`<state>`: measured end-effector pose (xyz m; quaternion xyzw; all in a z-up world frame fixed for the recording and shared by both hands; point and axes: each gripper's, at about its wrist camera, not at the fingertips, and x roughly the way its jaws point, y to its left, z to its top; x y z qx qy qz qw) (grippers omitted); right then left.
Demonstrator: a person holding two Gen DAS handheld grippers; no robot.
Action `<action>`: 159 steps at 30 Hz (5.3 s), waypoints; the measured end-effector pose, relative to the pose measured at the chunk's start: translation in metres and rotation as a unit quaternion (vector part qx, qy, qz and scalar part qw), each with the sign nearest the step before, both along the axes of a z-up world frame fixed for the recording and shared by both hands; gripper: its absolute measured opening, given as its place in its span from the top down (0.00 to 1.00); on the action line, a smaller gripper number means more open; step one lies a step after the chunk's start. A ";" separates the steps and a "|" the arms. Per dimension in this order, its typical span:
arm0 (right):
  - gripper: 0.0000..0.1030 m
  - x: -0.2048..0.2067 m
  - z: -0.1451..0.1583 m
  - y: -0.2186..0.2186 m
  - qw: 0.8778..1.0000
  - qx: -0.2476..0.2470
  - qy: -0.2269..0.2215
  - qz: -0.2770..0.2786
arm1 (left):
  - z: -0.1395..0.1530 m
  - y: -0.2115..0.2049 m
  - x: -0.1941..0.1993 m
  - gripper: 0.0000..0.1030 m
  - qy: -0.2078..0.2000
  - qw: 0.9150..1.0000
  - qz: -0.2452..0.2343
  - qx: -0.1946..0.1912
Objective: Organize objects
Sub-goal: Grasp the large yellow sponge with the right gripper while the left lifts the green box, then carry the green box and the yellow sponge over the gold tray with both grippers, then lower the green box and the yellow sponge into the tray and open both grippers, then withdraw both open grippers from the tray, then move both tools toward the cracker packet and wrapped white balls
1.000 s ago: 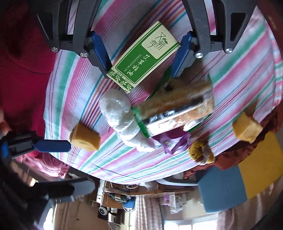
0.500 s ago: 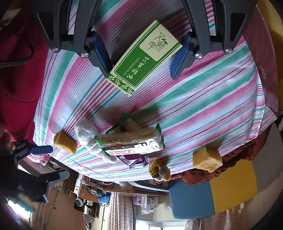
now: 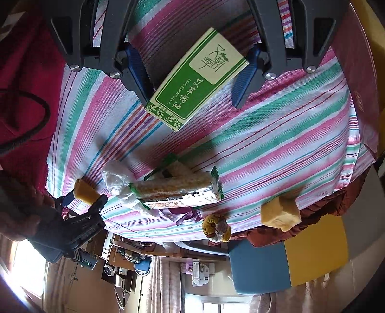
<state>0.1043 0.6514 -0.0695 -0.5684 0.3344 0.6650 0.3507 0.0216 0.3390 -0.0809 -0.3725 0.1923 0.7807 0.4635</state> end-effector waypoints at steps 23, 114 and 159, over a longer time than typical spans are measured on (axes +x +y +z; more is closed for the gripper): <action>0.34 -0.012 0.078 -0.100 0.965 0.052 0.235 0.102 | 0.069 -0.079 -0.015 0.37 -0.007 0.993 0.092 0.069; 0.16 -0.156 0.062 -0.444 0.865 0.019 0.249 0.435 | 0.079 -0.327 -0.053 0.14 0.006 0.922 0.380 0.078; 0.16 -0.079 0.091 -0.171 0.932 0.236 0.180 0.207 | 0.090 -0.213 -0.021 0.08 0.030 0.967 0.251 0.031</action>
